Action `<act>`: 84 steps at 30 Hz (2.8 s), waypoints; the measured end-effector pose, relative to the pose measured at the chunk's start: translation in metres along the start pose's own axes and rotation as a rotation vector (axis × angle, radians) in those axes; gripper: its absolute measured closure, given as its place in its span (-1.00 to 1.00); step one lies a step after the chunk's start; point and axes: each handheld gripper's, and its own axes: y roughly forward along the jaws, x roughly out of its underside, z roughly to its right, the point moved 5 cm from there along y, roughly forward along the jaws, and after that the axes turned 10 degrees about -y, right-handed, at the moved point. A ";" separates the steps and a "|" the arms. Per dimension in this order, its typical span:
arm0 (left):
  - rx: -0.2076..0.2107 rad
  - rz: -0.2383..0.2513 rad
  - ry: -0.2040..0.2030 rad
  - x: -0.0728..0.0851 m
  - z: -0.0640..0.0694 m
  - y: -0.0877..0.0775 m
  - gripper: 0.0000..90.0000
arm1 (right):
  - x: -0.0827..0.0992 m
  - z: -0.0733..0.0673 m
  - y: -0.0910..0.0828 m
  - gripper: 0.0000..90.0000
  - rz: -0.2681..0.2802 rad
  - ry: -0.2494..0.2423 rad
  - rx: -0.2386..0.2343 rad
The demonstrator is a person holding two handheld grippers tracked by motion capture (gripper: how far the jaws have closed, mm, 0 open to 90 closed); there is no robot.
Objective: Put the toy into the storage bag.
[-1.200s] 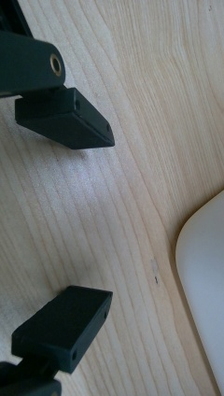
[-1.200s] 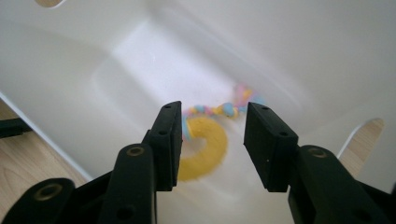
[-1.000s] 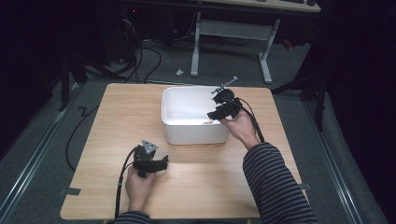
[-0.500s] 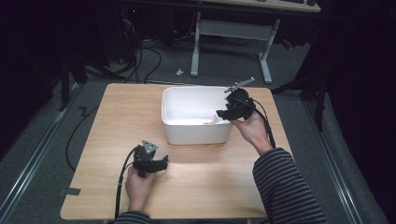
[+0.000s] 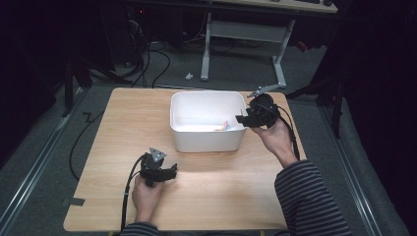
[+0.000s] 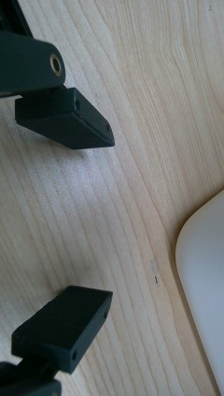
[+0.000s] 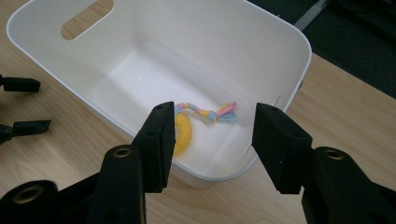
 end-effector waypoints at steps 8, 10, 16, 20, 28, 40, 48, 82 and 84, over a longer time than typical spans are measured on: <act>0.000 0.000 0.000 0.000 0.000 0.000 -0.51 | 0.010 0.003 -0.010 0.09 0.014 0.014 0.005; 0.000 0.000 0.000 0.000 0.000 0.000 -0.51 | 0.012 0.004 -0.013 0.08 0.017 0.018 0.008; 0.000 0.000 0.000 0.000 0.000 0.000 -0.51 | 0.020 0.004 -0.024 0.07 0.036 0.013 0.014; 0.000 0.000 0.000 0.000 0.000 0.000 -0.51 | 0.027 0.003 -0.032 0.06 0.044 0.013 0.016; 0.000 0.000 0.000 0.000 0.000 0.000 -0.51 | 0.042 -0.001 -0.049 0.06 0.054 -0.002 0.030; 0.000 0.000 0.000 0.000 0.000 0.000 -0.51 | 0.064 -0.004 -0.068 0.06 0.090 0.012 0.041; 0.000 0.000 0.000 0.000 0.000 0.000 -0.51 | 0.084 -0.005 -0.077 0.06 0.102 0.027 0.048; 0.000 0.000 0.000 0.000 0.000 0.000 -0.51 | 0.145 -0.018 -0.057 0.06 0.120 0.120 0.030; 0.000 0.000 0.000 0.000 0.000 0.000 -0.51 | 0.147 -0.019 -0.052 0.06 0.116 0.131 0.024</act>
